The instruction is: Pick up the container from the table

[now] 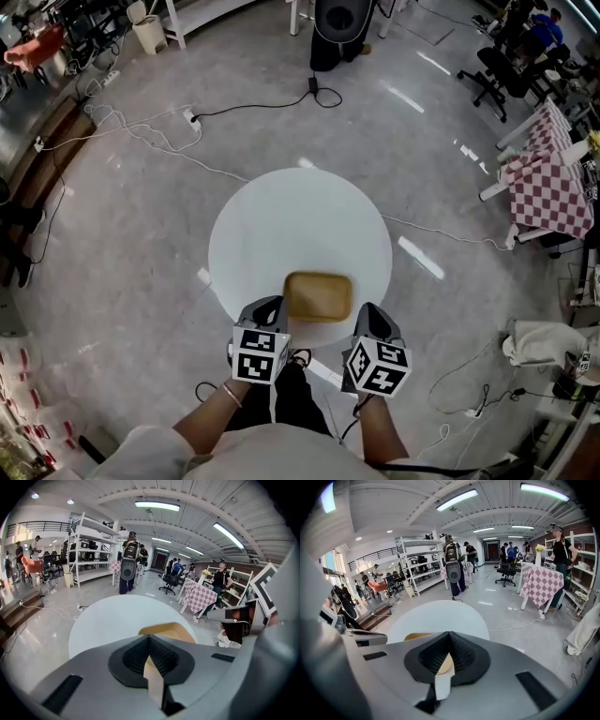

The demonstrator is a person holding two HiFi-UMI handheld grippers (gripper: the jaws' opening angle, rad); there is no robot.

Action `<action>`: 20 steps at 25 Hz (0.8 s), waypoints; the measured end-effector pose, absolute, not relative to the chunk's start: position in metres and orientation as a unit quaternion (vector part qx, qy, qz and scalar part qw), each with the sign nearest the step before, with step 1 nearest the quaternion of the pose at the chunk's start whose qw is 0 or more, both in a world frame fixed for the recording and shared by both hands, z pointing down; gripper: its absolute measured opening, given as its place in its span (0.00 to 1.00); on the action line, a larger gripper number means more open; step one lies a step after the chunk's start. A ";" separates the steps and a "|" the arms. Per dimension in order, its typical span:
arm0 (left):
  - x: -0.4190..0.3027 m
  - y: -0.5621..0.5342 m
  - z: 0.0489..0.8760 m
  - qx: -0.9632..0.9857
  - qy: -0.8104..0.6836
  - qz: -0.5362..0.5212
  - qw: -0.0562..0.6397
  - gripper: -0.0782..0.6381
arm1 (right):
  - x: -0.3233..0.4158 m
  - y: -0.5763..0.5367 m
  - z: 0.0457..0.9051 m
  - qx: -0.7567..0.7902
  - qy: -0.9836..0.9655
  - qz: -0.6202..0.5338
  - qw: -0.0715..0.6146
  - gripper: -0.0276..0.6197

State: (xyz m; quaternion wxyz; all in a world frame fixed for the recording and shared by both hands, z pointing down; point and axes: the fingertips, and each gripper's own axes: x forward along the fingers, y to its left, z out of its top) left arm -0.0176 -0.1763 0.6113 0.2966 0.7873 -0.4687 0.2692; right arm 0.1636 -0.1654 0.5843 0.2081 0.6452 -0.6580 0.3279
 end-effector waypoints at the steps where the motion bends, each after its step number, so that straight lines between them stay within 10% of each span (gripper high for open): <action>1: -0.018 -0.174 0.613 0.786 -0.467 0.273 0.300 0.13 | 0.162 -0.164 0.588 0.644 -0.657 0.331 0.209 0.08; 20: -0.020 -0.171 0.630 0.773 -0.474 0.284 0.313 0.13 | 0.156 -0.152 0.622 0.630 -0.647 0.370 0.216 0.08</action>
